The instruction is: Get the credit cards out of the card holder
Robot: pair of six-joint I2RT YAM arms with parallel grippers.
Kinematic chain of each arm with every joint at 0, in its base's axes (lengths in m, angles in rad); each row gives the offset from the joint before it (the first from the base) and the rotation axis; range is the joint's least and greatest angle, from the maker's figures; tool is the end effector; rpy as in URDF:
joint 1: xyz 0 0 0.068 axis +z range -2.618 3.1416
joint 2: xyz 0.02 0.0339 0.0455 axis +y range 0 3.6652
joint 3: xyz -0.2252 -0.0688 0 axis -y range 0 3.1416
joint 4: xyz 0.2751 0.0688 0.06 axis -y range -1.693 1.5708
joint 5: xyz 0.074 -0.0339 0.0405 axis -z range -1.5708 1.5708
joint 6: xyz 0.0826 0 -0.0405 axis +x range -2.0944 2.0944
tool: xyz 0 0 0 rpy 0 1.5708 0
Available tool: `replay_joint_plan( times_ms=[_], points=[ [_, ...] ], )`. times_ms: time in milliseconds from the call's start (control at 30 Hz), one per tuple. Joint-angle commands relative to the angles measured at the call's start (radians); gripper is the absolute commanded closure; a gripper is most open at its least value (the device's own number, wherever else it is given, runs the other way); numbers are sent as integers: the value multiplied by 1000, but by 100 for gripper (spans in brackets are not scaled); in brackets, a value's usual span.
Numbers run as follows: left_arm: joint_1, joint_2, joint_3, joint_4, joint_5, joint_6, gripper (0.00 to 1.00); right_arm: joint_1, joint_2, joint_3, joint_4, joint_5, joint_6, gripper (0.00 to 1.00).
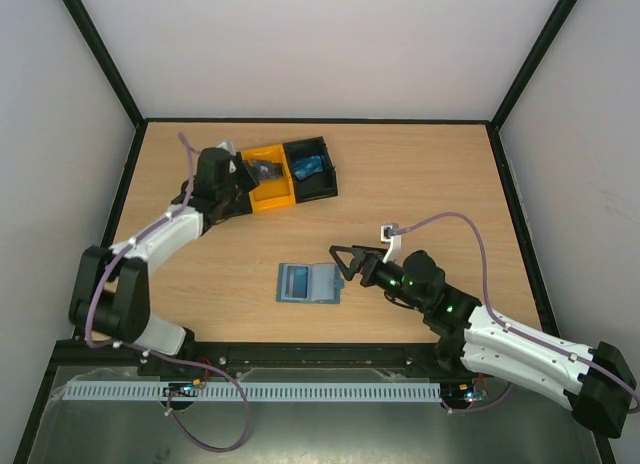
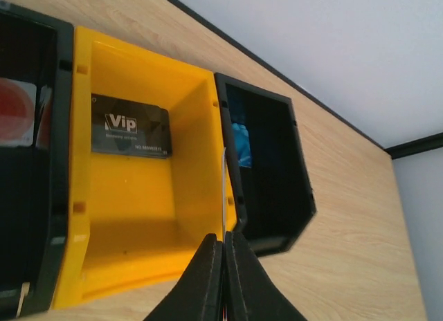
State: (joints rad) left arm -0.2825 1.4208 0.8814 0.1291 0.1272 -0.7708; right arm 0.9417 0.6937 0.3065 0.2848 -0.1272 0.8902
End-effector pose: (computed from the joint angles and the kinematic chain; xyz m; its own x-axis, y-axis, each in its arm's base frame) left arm 0.3776 -0.1205 0.1842 -0.5453 -0.5613 -0.6226 0.0116 0.7376 -0.6752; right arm 0.1559 0.2320 0.1932 -0.7189 0.3223 -0.6159 -0.5047 0.3673 0.7813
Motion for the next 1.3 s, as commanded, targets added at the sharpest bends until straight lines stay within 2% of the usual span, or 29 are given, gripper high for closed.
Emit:
replay_joint_plan(
  times_ms=[0,167,400,633,1067,1267],
  points=[
    [8,152,141,-40,-39,72,97,-3,21,80,-76,22,-60,2],
    [7,296,224,-40,-68,79,97,-3,29,96,-80,19,-63,2],
    [12,402,316,-70,-127,95,97,-3,34,97,-80,23,-59,2],
    [24,496,402,-84,-106,107,97,-3,29,100,-94,42,-62,2],
    [27,595,477,-100,-65,100,97,-3,46,123,-127,63,-82,2],
    [28,614,497,-128,-81,112,92,-4,47,123,-128,64,-83,2]
  ],
)
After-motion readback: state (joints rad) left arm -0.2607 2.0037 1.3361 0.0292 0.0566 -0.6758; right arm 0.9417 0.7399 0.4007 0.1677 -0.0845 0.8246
